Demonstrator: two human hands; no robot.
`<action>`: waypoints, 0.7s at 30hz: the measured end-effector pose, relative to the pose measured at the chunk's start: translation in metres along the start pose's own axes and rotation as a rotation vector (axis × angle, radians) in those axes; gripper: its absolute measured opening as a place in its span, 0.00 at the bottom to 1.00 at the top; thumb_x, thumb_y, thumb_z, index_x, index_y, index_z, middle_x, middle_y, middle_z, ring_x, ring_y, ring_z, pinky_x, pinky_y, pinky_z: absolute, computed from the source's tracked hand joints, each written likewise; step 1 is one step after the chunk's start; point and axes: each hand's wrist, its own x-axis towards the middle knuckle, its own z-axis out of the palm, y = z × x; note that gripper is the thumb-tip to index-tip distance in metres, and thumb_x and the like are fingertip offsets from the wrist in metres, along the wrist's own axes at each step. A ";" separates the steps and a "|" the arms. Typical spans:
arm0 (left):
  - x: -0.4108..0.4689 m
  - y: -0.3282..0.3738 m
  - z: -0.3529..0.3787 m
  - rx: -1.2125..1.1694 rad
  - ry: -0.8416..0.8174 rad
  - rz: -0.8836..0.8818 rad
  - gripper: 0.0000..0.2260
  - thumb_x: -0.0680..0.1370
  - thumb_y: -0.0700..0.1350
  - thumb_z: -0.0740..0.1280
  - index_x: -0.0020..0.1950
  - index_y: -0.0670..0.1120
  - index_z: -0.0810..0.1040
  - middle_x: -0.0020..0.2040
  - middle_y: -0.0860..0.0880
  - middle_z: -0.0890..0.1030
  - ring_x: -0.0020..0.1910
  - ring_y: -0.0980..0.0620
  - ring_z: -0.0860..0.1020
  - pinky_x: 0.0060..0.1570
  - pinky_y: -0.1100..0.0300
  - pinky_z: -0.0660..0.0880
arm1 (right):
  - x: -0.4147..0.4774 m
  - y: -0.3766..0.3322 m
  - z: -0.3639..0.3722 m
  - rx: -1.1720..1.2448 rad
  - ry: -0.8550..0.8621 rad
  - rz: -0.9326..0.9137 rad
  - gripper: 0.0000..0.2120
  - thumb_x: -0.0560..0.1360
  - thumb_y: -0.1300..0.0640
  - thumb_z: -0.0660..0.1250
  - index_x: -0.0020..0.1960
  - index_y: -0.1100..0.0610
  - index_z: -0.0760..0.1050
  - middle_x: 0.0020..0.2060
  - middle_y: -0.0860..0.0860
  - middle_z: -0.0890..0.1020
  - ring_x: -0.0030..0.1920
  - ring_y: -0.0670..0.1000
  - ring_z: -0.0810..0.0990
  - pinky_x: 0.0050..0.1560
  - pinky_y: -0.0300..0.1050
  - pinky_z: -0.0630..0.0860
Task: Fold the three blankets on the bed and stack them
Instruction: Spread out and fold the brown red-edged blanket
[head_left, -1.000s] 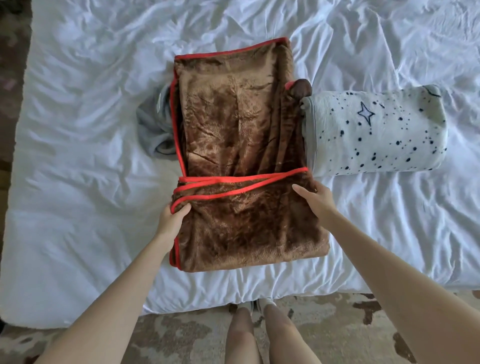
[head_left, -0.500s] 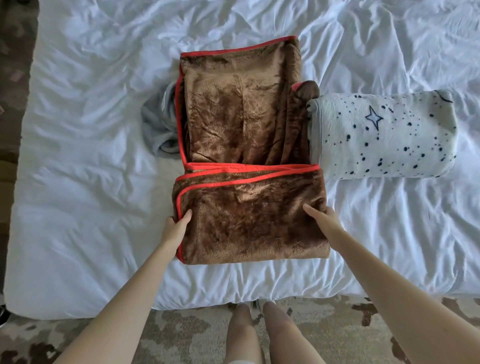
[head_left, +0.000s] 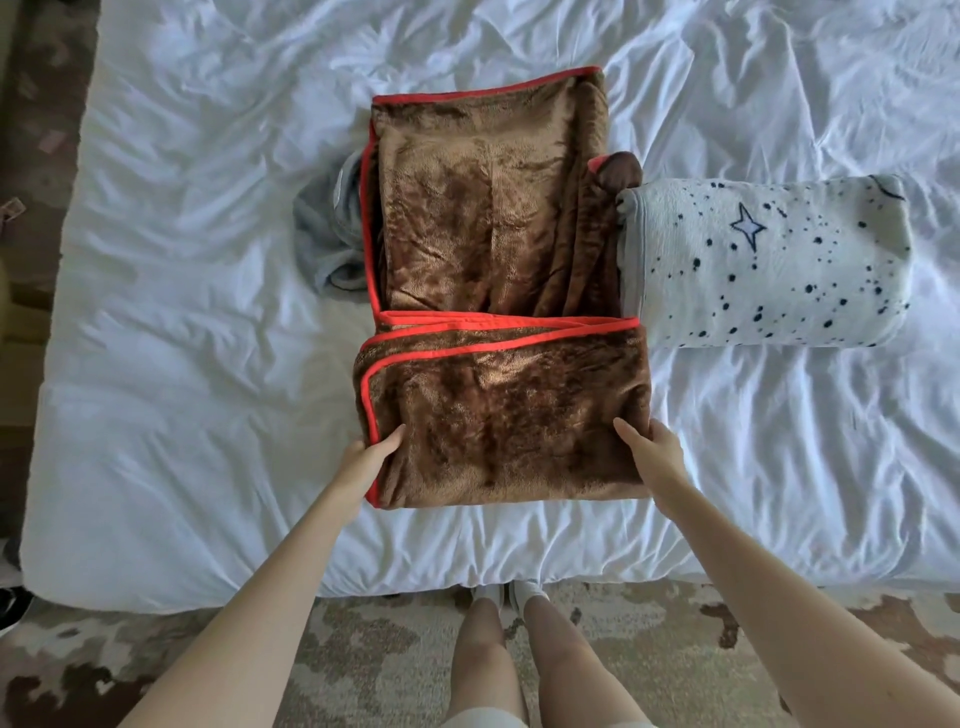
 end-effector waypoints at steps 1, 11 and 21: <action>-0.003 0.000 -0.001 -0.015 -0.009 0.003 0.11 0.74 0.54 0.74 0.53 0.52 0.82 0.52 0.50 0.85 0.52 0.50 0.83 0.48 0.57 0.79 | -0.001 -0.001 -0.003 0.056 -0.036 -0.004 0.11 0.77 0.51 0.67 0.56 0.55 0.77 0.49 0.52 0.83 0.48 0.51 0.82 0.45 0.45 0.79; -0.029 -0.030 -0.035 -0.126 -0.040 -0.014 0.17 0.70 0.47 0.74 0.58 0.48 0.81 0.54 0.49 0.85 0.56 0.49 0.81 0.51 0.56 0.75 | -0.015 0.025 -0.032 0.252 -0.122 0.171 0.09 0.74 0.62 0.67 0.53 0.58 0.79 0.43 0.52 0.84 0.41 0.51 0.82 0.37 0.41 0.74; -0.025 -0.049 -0.016 -0.080 -0.005 -0.174 0.22 0.73 0.51 0.75 0.63 0.45 0.76 0.56 0.46 0.82 0.58 0.46 0.79 0.58 0.47 0.77 | -0.022 0.040 -0.021 0.191 -0.104 0.137 0.14 0.72 0.55 0.74 0.51 0.61 0.75 0.41 0.54 0.83 0.36 0.48 0.83 0.27 0.34 0.74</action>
